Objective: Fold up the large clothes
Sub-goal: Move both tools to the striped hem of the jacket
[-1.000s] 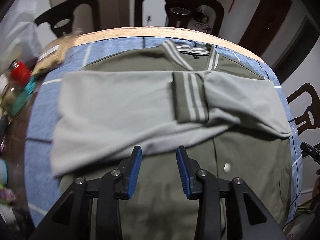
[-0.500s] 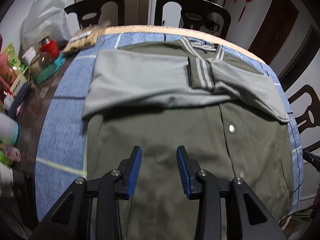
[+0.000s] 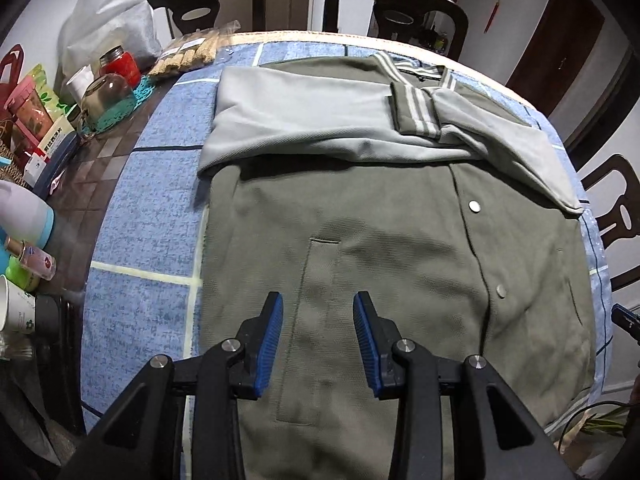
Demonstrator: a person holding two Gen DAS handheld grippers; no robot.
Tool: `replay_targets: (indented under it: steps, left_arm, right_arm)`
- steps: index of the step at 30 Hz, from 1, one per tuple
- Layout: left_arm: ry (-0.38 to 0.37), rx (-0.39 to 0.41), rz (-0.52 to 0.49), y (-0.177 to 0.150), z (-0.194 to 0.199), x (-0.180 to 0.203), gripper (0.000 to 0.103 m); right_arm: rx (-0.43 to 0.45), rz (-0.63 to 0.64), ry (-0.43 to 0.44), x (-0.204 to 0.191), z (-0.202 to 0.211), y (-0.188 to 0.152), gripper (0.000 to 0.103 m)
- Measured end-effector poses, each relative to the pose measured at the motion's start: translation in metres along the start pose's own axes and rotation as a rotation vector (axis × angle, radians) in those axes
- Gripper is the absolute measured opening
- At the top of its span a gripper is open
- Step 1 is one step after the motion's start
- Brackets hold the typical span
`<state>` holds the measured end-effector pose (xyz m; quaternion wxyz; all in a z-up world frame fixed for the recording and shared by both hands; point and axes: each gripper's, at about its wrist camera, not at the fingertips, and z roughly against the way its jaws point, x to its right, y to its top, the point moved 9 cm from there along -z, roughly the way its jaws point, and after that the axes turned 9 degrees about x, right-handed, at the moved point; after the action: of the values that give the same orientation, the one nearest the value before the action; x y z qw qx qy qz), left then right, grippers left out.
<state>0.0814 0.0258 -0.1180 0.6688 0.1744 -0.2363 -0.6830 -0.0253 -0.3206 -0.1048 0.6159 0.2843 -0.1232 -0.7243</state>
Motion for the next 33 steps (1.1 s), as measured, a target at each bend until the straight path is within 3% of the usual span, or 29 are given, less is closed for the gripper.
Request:
replay_targets:
  steps: [9,13,17,33]
  left_arm:
    - [-0.013,-0.001,-0.016,-0.008,0.006,0.01,0.039]
    - [-0.011,-0.013,-0.01,-0.015,0.005,0.007,0.04]
    - [0.001,-0.021,-0.007,-0.026,0.003,0.001,0.04]
    - [0.106,-0.118,0.071,-0.1,-0.004,-0.061,0.041]
  right_arm:
    - [-0.007,-0.003,-0.009,0.004,0.003,-0.01,0.054]
    - [-0.025,-0.019,-0.016,0.011,0.001,-0.02,0.061]
    - [-0.048,-0.033,-0.021,0.018,-0.002,-0.031,0.061]
    - [-0.144,-0.178,-0.062,0.068,-0.01,-0.086,0.063]
